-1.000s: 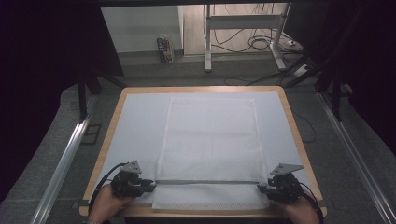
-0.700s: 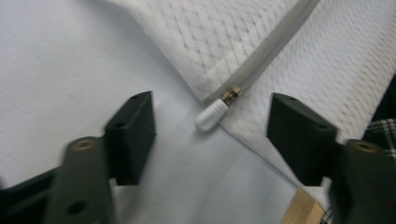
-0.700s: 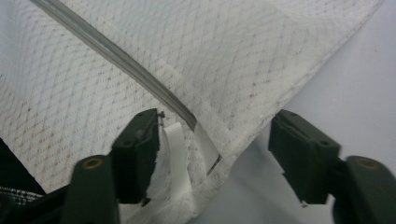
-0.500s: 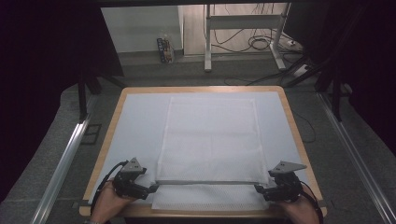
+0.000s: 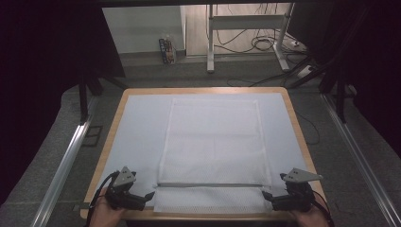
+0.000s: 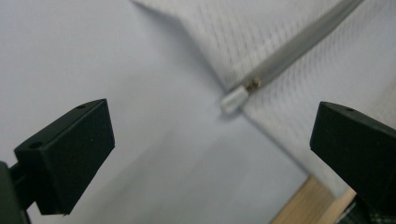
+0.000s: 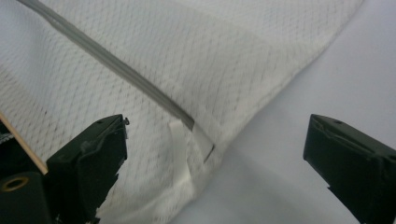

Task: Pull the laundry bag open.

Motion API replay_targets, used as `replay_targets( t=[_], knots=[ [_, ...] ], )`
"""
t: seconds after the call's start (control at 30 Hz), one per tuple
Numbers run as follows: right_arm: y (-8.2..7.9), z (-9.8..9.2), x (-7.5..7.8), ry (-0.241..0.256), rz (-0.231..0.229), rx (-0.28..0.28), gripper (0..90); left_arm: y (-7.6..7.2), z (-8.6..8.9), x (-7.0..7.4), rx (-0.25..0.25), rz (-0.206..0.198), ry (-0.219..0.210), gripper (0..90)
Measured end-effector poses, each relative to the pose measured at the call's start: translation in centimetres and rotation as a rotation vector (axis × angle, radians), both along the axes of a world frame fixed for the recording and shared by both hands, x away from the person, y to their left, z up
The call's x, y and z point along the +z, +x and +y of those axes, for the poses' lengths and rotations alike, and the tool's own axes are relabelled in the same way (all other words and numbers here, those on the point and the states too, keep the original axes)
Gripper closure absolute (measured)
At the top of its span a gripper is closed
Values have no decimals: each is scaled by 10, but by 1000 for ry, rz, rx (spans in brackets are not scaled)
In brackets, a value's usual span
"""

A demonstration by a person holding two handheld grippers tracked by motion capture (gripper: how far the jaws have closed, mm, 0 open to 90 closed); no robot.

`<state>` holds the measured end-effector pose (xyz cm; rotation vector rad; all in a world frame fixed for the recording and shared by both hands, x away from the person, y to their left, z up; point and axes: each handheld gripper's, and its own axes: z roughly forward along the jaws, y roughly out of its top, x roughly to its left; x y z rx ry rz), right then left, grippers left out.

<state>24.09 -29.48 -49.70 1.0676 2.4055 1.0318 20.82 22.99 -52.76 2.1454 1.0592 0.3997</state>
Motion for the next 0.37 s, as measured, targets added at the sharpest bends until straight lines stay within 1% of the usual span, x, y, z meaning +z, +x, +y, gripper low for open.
replay_targets(
  t=[0.03,0.07,0.1,0.13,0.17,0.2,0.27,0.3,0.37],
  knots=[
    [0,0,0,0,0,0,48,0,0,0,0,0,0,0],
    [-5,-3,-2,4,3,-5,27,-6,1,-3,7,3,24,0],
    [-7,-5,-3,6,9,-7,21,-8,1,-4,12,8,36,0],
    [-8,-6,-3,9,6,-7,16,-10,2,-4,22,-5,42,0],
    [-10,-7,-2,14,-8,-11,15,-11,2,-3,26,-14,36,0],
    [-12,-8,-1,23,-12,-11,15,-11,3,-3,26,-13,30,0],
    [-11,-8,-2,22,-4,-11,14,-10,3,-3,31,-8,28,0],
    [-10,-7,-2,19,-2,-8,14,-9,3,-3,29,0,21,1],
    [-9,-6,-3,10,14,0,14,-9,3,-4,25,2,29,7]
  ],
)
